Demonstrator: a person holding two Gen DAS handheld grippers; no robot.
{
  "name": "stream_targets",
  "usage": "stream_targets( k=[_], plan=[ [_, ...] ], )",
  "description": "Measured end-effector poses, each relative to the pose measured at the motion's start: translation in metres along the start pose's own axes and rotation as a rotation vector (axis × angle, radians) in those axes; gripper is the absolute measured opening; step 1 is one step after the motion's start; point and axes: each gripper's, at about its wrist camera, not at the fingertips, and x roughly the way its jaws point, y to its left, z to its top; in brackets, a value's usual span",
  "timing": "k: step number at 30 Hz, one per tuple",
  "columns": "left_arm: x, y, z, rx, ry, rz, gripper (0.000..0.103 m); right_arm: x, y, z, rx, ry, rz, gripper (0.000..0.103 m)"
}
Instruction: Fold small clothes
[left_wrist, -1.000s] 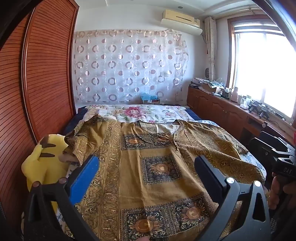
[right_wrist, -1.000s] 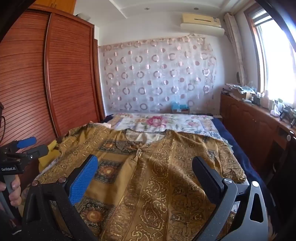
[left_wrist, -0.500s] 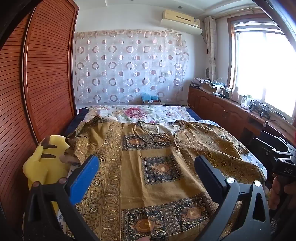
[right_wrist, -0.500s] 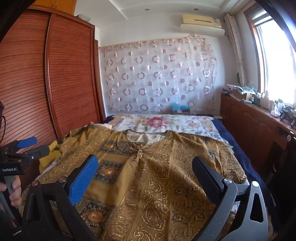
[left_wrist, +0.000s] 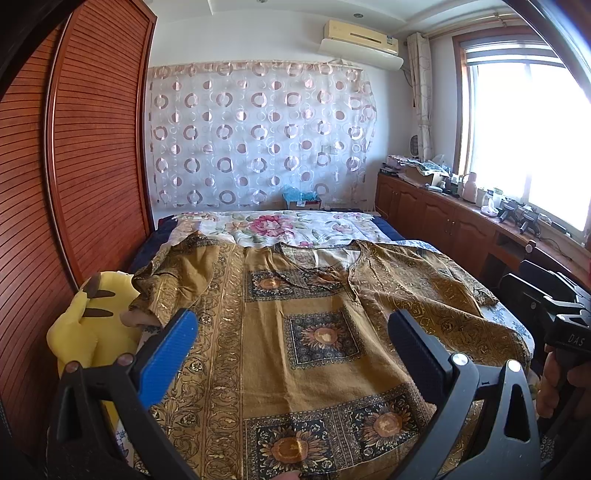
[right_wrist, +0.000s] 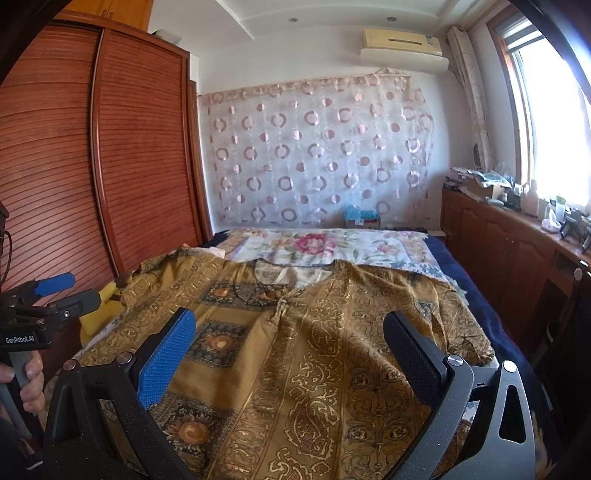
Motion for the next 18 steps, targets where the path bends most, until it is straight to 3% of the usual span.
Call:
stream_targets(
  k=[18],
  plan=[
    [-0.0056,0.0048,0.0061,0.004,-0.004,0.002,0.103,0.0002,-0.0005,-0.0004,0.002,-0.003,0.003,0.103]
  ],
)
